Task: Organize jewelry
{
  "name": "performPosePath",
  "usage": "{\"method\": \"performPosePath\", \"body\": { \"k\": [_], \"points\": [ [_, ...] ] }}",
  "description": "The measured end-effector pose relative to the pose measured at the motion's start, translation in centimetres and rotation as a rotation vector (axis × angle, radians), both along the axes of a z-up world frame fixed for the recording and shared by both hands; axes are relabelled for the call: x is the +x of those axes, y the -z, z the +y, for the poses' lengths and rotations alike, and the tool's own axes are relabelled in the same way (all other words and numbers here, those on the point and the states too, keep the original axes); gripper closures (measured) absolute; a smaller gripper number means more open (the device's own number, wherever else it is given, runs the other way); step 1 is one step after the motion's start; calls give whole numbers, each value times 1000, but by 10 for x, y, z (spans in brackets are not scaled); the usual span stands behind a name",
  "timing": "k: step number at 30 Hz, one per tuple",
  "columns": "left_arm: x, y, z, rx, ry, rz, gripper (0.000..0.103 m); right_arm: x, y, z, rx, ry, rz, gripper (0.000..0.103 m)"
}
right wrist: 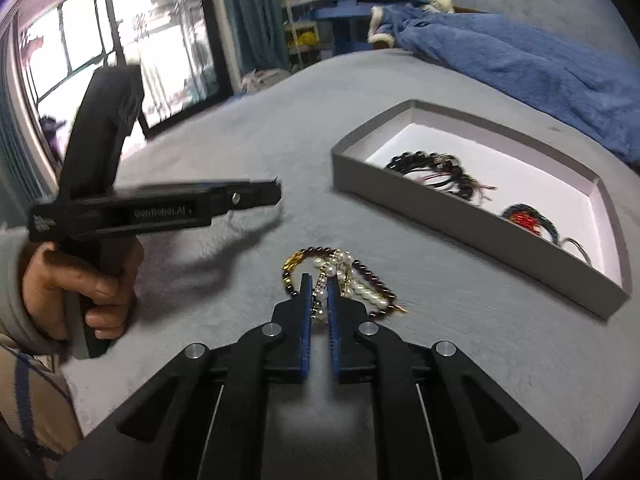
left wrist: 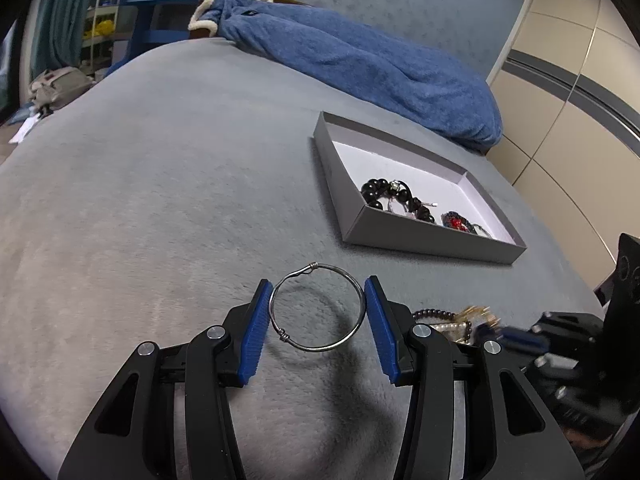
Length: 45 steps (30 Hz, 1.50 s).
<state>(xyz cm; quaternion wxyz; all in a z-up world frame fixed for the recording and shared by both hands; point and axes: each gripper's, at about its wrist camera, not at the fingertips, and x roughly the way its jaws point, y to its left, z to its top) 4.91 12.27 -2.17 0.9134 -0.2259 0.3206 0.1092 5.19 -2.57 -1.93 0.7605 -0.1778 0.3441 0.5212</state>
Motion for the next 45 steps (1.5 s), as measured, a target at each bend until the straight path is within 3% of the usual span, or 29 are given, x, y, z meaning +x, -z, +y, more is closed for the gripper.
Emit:
{"method": "performPosePath", "body": {
  "k": [8, 20, 45],
  "points": [
    [0, 1, 1, -12, 2, 2, 54, 30, -12, -46, 97, 182, 49, 96],
    [2, 2, 0, -22, 11, 0, 54, 72, 2, -106, 141, 430, 140, 96],
    [4, 2, -3, -19, 13, 1, 54, 75, 10, -111, 132, 444, 170, 95]
  ]
}}
